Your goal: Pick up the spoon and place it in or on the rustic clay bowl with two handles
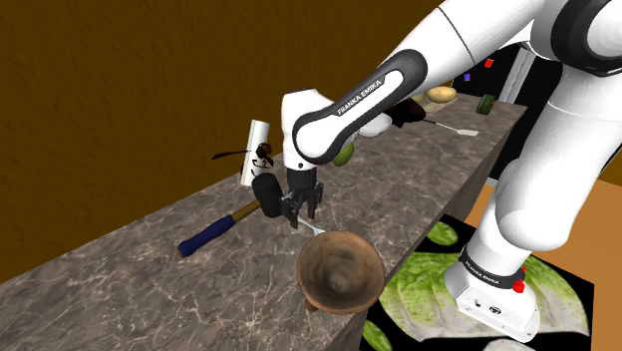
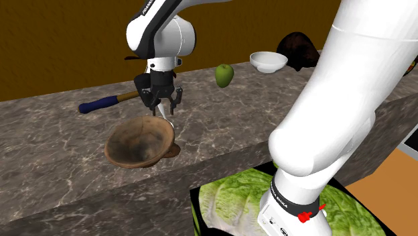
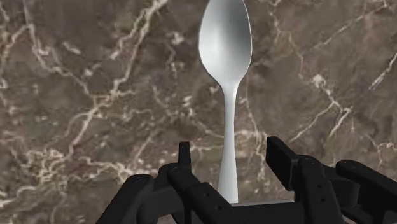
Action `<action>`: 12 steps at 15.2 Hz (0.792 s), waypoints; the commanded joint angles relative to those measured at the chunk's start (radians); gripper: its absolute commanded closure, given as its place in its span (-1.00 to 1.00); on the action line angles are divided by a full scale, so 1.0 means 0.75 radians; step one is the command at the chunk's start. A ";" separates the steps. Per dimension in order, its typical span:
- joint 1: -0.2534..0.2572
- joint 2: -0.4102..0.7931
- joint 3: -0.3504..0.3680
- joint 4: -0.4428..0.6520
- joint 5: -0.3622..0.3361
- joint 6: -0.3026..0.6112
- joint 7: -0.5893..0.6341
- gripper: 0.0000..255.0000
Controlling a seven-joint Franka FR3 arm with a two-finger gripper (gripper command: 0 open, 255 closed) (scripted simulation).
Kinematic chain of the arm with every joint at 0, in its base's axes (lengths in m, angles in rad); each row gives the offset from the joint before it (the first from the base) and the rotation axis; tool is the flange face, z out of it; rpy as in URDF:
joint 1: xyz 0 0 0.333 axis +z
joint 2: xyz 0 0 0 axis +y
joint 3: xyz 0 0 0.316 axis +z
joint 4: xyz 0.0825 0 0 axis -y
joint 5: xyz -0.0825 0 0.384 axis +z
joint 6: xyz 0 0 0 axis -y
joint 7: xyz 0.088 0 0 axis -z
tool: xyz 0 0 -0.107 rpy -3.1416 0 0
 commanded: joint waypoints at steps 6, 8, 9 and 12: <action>0.000 0.000 0.000 0.002 -0.001 -0.001 0.000 1.00; 0.000 0.001 0.000 0.002 -0.001 -0.001 0.001 1.00; 0.000 0.000 0.000 0.000 0.000 0.000 0.000 1.00; -0.002 -0.036 -0.003 0.020 0.002 -0.055 0.005 1.00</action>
